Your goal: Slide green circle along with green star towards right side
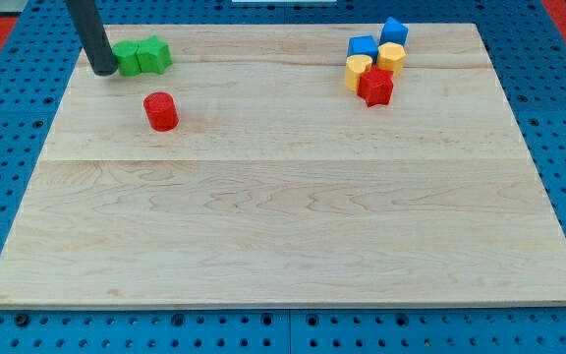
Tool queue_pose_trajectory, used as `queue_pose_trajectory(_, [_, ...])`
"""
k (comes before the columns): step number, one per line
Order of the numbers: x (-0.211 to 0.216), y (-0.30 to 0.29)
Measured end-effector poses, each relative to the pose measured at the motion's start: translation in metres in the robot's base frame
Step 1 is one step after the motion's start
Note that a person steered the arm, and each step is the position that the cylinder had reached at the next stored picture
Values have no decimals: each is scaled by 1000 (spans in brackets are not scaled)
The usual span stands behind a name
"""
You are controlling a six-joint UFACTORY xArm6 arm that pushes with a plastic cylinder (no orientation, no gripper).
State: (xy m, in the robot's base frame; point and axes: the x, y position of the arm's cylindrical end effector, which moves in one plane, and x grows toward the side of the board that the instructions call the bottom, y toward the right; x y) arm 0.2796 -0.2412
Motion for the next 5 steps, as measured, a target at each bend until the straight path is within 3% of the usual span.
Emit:
queue_pose_trajectory(2, [-10, -18])
queue_pose_trajectory(4, [-21, 67])
queue_pose_trajectory(5, [-37, 69])
